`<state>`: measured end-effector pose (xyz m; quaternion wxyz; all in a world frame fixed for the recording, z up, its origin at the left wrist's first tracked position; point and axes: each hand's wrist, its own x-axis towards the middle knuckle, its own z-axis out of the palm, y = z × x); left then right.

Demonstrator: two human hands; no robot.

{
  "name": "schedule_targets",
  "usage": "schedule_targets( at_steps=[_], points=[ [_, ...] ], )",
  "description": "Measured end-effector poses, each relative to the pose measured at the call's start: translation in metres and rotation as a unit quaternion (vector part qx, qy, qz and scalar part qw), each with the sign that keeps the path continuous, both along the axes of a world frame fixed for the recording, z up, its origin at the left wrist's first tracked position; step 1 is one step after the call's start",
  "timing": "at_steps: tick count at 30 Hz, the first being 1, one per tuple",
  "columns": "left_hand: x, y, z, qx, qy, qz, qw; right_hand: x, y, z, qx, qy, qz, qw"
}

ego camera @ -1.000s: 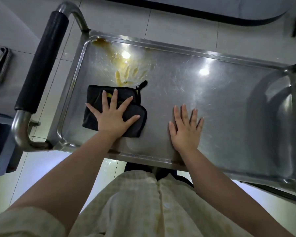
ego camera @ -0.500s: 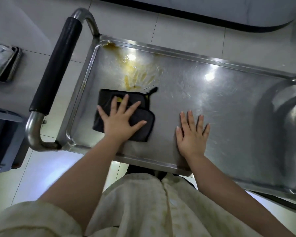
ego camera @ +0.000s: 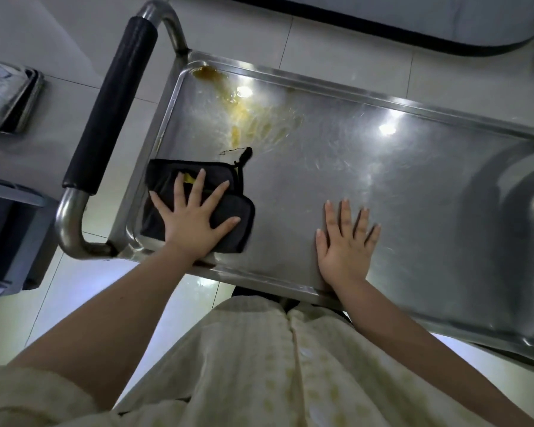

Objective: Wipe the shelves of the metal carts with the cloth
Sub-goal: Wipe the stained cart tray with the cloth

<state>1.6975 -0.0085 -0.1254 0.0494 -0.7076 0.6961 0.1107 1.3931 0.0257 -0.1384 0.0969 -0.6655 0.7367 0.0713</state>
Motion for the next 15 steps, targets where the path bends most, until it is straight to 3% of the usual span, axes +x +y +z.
schedule_targets(
  at_steps=[8,12,15],
  points=[
    [-0.123,0.041,-0.002,0.038,0.004,-0.062,0.997,-0.005,-0.005,-0.002,-0.005,-0.009,-0.002,1.000],
    [-0.079,0.033,-0.001,0.017,-0.002,-0.057,0.998,-0.011,-0.009,-0.003,0.003,-0.013,0.002,1.000],
    [-0.010,0.024,0.001,0.007,-0.007,0.007,1.000,-0.013,-0.011,-0.002,0.005,-0.010,0.005,1.000]
  ],
)
